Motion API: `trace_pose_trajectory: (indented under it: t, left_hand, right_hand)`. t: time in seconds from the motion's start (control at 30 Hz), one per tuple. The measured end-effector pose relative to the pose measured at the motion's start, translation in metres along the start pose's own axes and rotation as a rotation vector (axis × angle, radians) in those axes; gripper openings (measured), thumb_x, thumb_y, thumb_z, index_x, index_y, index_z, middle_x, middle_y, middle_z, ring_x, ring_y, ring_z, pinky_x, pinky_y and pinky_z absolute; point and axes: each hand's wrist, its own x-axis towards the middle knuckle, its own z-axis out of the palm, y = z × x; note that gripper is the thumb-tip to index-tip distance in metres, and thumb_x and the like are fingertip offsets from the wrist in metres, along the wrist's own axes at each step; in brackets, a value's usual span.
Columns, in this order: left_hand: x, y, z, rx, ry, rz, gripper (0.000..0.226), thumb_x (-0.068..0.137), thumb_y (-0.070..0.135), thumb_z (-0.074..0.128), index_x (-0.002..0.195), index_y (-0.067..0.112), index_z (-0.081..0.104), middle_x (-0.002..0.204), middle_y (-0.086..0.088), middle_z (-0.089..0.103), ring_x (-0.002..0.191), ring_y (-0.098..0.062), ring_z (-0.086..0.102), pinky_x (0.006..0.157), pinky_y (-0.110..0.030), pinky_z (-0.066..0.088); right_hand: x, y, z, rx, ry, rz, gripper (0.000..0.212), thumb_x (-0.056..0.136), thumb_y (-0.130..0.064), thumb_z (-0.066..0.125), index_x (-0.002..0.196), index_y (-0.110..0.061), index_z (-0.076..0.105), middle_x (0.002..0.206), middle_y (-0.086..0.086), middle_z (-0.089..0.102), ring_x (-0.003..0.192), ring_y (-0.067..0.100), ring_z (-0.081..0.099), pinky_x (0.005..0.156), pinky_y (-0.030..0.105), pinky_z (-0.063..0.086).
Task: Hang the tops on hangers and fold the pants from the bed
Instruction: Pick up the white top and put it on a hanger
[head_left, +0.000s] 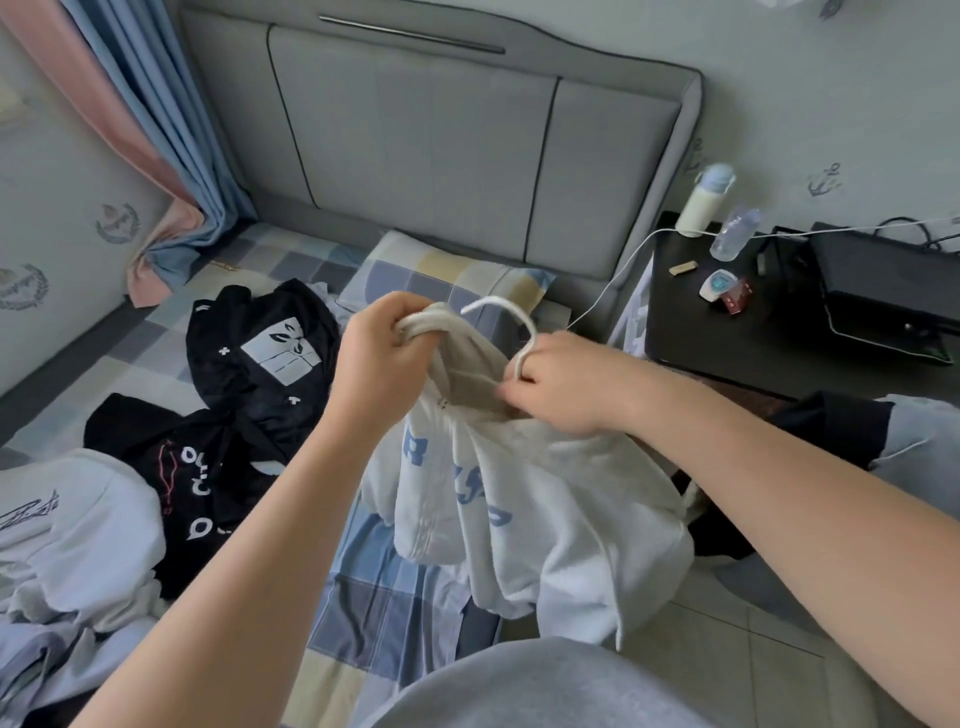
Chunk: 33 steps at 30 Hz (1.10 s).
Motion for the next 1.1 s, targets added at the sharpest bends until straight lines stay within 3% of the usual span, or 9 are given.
trace_pose_trajectory:
  t: [0.1, 0.2, 0.3, 0.4, 0.5, 0.7, 0.8, 0.9, 1.1]
  left_hand:
    - [-0.011, -0.002, -0.006, -0.09, -0.232, 0.005, 0.021, 0.086, 0.025, 0.067, 0.105, 0.023, 0.075, 0.097, 0.005, 0.073, 0.094, -0.01, 0.067, 0.083, -0.035, 0.056]
    - [-0.013, -0.01, -0.02, -0.002, -0.22, 0.075, 0.034, 0.086, 0.061, 0.052, 0.106, 0.042, 0.073, 0.12, 0.011, 0.062, 0.122, -0.011, 0.049, 0.105, -0.036, 0.036]
    - [-0.007, -0.013, -0.028, 0.292, -0.21, 0.142, 0.05, 0.092, 0.064, 0.034, 0.11, 0.038, 0.073, 0.13, 0.014, 0.059, 0.132, -0.015, 0.039, 0.112, -0.045, 0.028]
    - [-0.006, -0.019, -0.031, 0.265, -0.45, 0.079, 0.037, 0.099, 0.057, 0.035, 0.096, 0.043, 0.069, 0.09, 0.017, 0.068, 0.09, -0.007, 0.062, 0.084, -0.044, 0.048]
    - [-0.01, -0.038, -0.039, 0.272, -0.47, 0.012, 0.041, 0.096, 0.072, 0.032, 0.072, 0.049, 0.056, 0.062, 0.021, 0.054, 0.057, -0.001, 0.047, 0.06, -0.031, 0.036]
    - [-0.027, -0.083, -0.048, 0.296, -0.447, -0.144, 0.062, 0.08, 0.083, 0.048, 0.079, 0.022, 0.061, 0.059, 0.007, 0.054, 0.055, -0.008, 0.045, 0.057, -0.029, 0.037]
    - [-0.037, -0.096, -0.039, 0.317, -0.431, -0.156, 0.046, 0.083, 0.062, 0.063, 0.073, 0.018, 0.06, 0.06, 0.006, 0.057, 0.057, -0.007, 0.046, 0.057, -0.027, 0.036]
    - [-0.038, -0.095, -0.039, 0.292, -0.364, -0.132, 0.044, 0.078, 0.048, 0.078, 0.061, 0.018, 0.05, 0.051, 0.015, 0.047, 0.052, -0.006, 0.04, 0.05, -0.02, 0.032]
    - [-0.025, -0.059, -0.053, 0.207, -0.155, -0.079, 0.037, 0.069, 0.05, 0.082, 0.059, 0.019, 0.062, 0.047, 0.013, 0.044, 0.046, -0.005, 0.037, 0.044, -0.014, 0.029]
  right_hand:
    - [-0.005, 0.006, -0.01, 0.191, 0.205, -0.019, 0.057, 0.102, -0.037, 0.05, 0.051, -0.012, 0.053, 0.052, -0.002, 0.061, 0.064, 0.01, 0.059, 0.083, 0.043, 0.051]
    - [-0.008, 0.006, -0.012, 0.308, 0.248, -0.023, 0.048, 0.1, -0.039, 0.055, 0.066, -0.008, 0.066, 0.049, 0.001, 0.06, 0.05, 0.006, 0.055, 0.07, 0.035, 0.051]
    - [-0.009, 0.007, -0.013, 0.363, 0.235, -0.074, 0.042, 0.1, -0.039, 0.057, 0.074, -0.01, 0.071, 0.05, 0.01, 0.049, 0.044, 0.006, 0.046, 0.055, 0.019, 0.039]
    - [-0.01, 0.011, -0.007, 0.376, 0.261, -0.111, 0.037, 0.099, -0.039, 0.058, 0.073, -0.018, 0.073, 0.048, -0.001, 0.037, 0.043, 0.008, 0.039, 0.051, 0.016, 0.033]
    - [-0.013, 0.023, 0.001, 0.474, 0.304, -0.098, 0.036, 0.099, -0.037, 0.06, 0.072, -0.018, 0.072, 0.047, -0.006, 0.034, 0.041, 0.009, 0.033, 0.046, 0.016, 0.029]
    - [-0.021, 0.048, 0.015, 0.615, 0.408, -0.082, 0.034, 0.098, -0.035, 0.06, 0.073, -0.014, 0.071, 0.043, -0.008, 0.032, 0.039, 0.007, 0.027, 0.044, 0.014, 0.023]
    - [-0.024, 0.058, 0.019, 0.617, 0.416, -0.094, 0.037, 0.094, -0.046, 0.058, 0.074, -0.019, 0.073, 0.049, -0.002, 0.031, 0.044, 0.008, 0.027, 0.046, 0.019, 0.025]
    - [-0.028, 0.069, 0.024, 0.657, 0.326, -0.09, 0.038, 0.09, -0.052, 0.057, 0.076, -0.02, 0.073, 0.048, -0.006, 0.03, 0.044, 0.009, 0.026, 0.046, 0.02, 0.026]
    - [-0.023, 0.081, 0.046, 0.463, 0.021, 0.058, 0.032, 0.097, -0.043, 0.061, 0.071, -0.027, 0.073, 0.06, 0.006, 0.044, 0.055, 0.02, 0.04, 0.059, 0.034, 0.037]
